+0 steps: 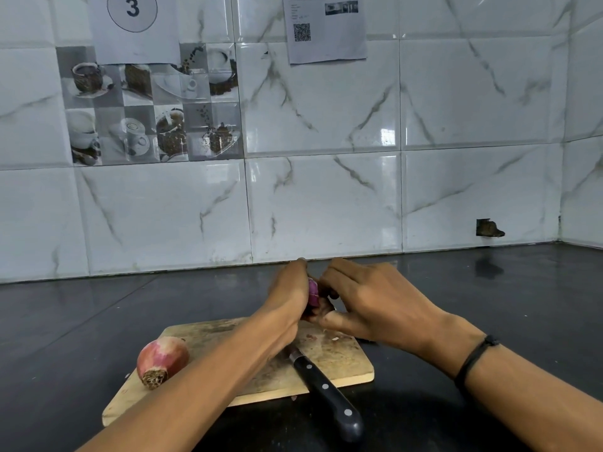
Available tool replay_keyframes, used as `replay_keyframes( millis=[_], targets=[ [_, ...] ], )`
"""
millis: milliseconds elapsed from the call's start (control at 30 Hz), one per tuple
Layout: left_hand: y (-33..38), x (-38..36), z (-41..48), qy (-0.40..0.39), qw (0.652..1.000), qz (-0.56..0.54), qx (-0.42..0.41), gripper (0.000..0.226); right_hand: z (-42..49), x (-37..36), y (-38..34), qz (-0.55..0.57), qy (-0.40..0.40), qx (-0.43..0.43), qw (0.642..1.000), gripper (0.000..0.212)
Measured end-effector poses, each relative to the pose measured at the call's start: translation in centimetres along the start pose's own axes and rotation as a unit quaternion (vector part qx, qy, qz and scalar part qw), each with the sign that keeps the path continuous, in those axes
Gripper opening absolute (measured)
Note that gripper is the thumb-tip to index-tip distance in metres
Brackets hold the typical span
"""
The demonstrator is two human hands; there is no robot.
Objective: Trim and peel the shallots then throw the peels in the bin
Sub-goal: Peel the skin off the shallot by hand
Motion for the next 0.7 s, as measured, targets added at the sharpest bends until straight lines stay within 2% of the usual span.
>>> replay_keyframes(
  millis=[200,367,533,700],
  targets=[
    [-0.3,-0.1,0.0,-0.010,0.998,-0.054,0.037,0.042,0.3,0.1,0.1,-0.046,0.023,-0.018,0.999,0.036],
    [0.2,-0.3,0.5,-0.034,0.992,-0.114,0.044,0.039,0.1,0.0,1.5,0.058,-0.002,-0.098,0.993,0.039],
    [1.2,-0.7,1.0,-0.068,0.991,-0.113,-0.030,0.044,-0.9,0.0,3.2,0.113,-0.001,-0.162,0.980,0.031],
    [2.8,-0.6,0.6,-0.090,0.984,-0.125,-0.089,0.044,-0.8,0.2,3.3,0.149,-0.001,-0.184,0.971,0.024]
  ],
)
Point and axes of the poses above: each hand's wrist, its own z-axis towards the middle knuckle, its own x-axis out of the back of the hand, y = z × x, the point moved 8 cm from there along z, towards the middle knuckle, and after that the axes turned 11 degrees about -z, right-handed, at the moved point
